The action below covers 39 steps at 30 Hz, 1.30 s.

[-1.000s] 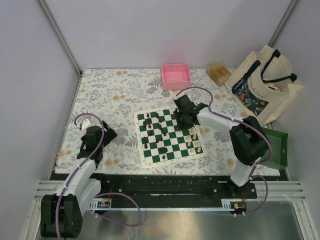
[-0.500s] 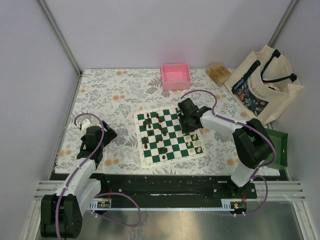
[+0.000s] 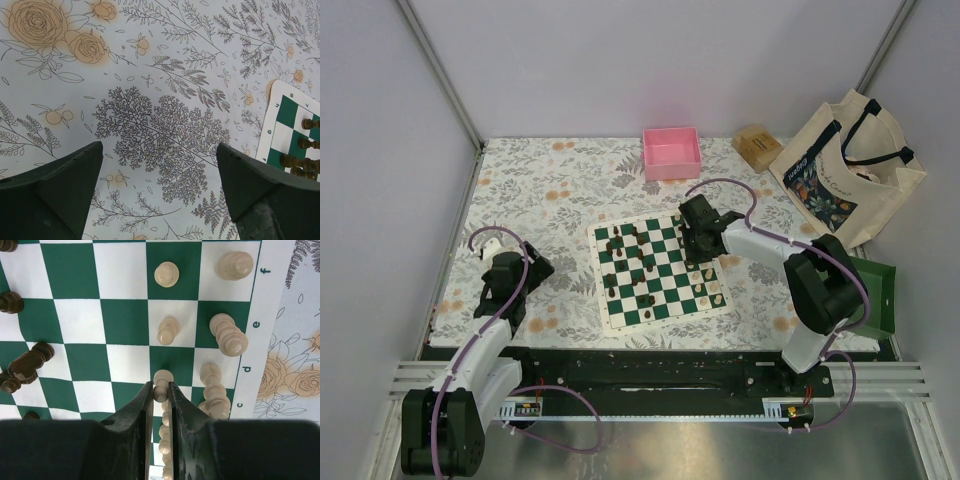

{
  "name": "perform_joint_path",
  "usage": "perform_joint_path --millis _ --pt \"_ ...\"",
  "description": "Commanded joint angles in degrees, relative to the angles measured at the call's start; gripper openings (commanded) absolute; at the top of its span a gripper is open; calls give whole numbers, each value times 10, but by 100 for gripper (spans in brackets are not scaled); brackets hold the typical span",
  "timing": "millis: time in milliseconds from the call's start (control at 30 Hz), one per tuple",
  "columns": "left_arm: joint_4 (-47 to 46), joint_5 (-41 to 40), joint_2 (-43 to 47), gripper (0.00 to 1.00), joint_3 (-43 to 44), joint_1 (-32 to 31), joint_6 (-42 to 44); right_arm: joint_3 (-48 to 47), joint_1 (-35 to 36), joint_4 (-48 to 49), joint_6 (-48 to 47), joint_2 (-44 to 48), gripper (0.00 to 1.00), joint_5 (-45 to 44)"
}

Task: Set up the chess pieces on the board

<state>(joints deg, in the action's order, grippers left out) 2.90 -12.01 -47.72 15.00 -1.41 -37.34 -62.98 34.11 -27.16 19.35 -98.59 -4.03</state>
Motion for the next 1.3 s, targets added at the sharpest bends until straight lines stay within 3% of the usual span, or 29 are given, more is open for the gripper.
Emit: perform_joint_path --millis 0,1033,1267 --pt "-30 1 2 99 16 0 4 -13 -6 18 6 -10 20 -14" --pt "-30 1 5 99 14 1 4 -5 -9 32 9 -13 20 -28" --pt "-30 0 6 99 14 0 4 -1 -10 33 9 -21 25 -25"
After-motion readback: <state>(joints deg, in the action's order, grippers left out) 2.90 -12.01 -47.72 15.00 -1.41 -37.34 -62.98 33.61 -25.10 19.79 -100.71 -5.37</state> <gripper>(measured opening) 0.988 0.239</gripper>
